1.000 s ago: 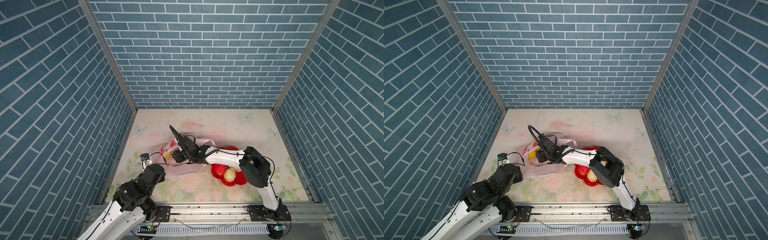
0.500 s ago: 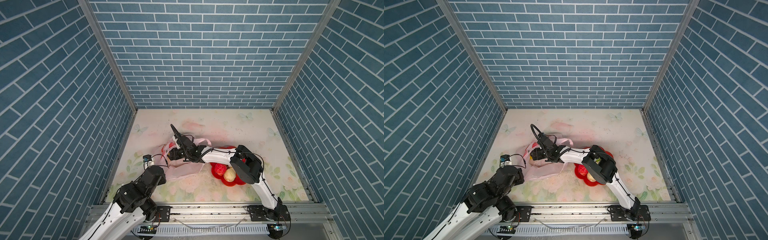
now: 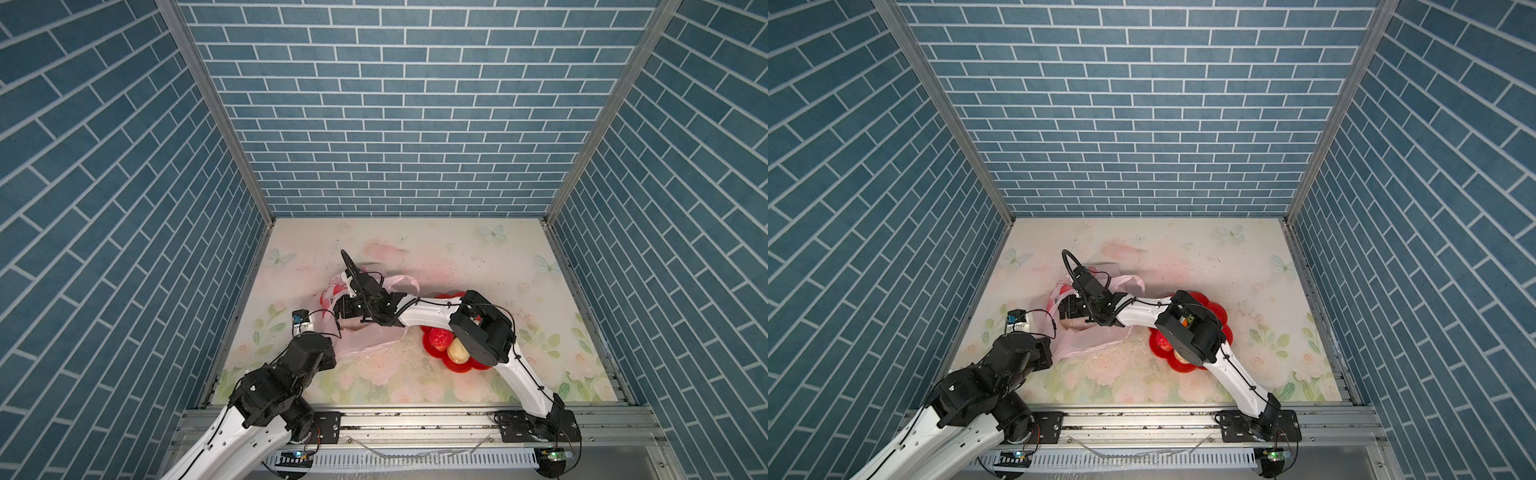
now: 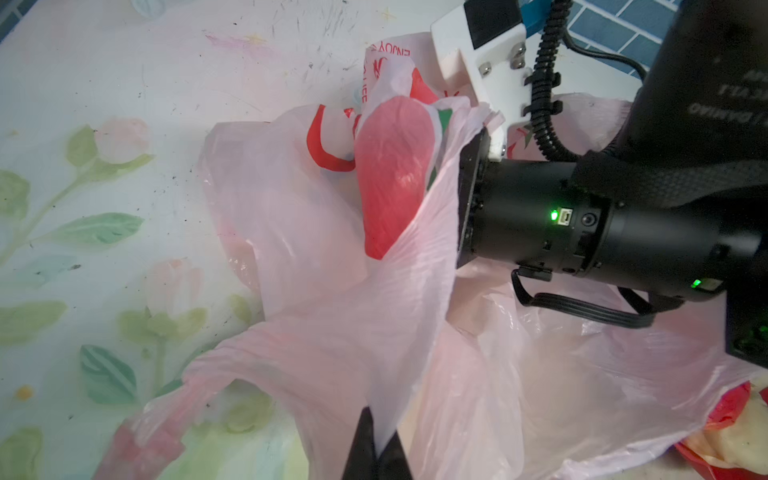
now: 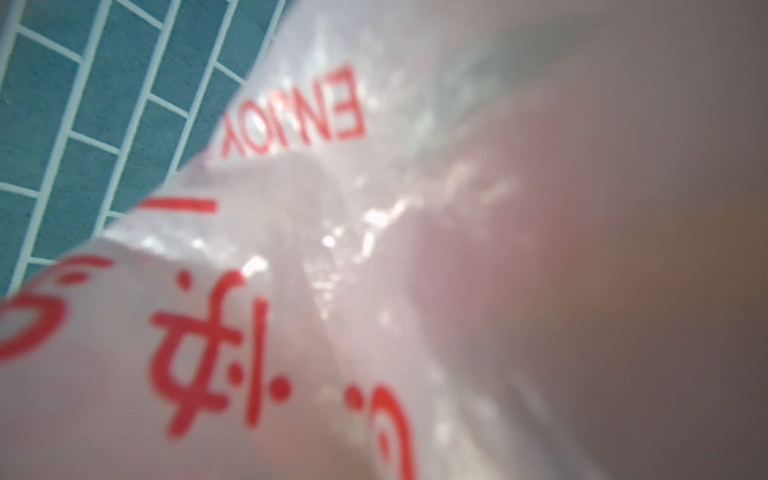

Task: Take the fake fruits out of the plastic bag

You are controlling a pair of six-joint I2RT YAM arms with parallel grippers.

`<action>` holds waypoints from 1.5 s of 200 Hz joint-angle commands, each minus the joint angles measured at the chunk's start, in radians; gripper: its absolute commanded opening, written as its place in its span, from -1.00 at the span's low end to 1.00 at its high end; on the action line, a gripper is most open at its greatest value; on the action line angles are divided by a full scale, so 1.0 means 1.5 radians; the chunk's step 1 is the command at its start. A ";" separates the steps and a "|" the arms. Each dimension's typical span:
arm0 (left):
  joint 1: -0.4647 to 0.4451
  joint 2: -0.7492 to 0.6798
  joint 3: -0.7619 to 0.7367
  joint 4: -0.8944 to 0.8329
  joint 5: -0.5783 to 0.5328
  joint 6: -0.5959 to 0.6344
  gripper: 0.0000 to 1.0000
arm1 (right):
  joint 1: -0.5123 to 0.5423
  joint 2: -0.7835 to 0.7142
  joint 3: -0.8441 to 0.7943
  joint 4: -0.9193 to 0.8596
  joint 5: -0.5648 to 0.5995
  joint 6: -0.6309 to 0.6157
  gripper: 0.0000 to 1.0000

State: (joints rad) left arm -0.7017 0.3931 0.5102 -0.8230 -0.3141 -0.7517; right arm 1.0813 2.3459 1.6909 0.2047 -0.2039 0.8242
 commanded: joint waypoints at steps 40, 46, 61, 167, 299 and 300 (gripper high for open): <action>-0.002 -0.001 -0.027 0.045 0.022 0.018 -1.00 | 0.000 0.046 0.057 0.016 0.007 0.048 0.68; -0.002 -0.001 -0.028 0.046 0.023 0.020 -1.00 | 0.000 0.050 0.061 0.012 0.009 0.049 0.66; -0.002 -0.001 -0.026 0.049 0.023 0.022 -1.00 | 0.001 0.059 0.070 0.002 0.016 0.051 0.63; -0.002 -0.024 -0.027 0.015 -0.011 0.001 -1.00 | 0.000 0.051 0.032 0.023 0.049 0.062 -0.06; -0.002 -0.092 -0.038 -0.056 -0.047 -0.041 -1.00 | -0.004 0.011 -0.035 0.090 0.048 0.065 -0.85; -0.002 -0.092 -0.038 -0.056 -0.047 -0.042 -1.00 | -0.005 0.010 -0.036 0.091 0.048 0.065 -0.86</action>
State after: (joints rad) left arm -0.7017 0.2649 0.4679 -0.8635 -0.3637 -0.8013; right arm 1.0790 2.3928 1.6890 0.3779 -0.1497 0.9119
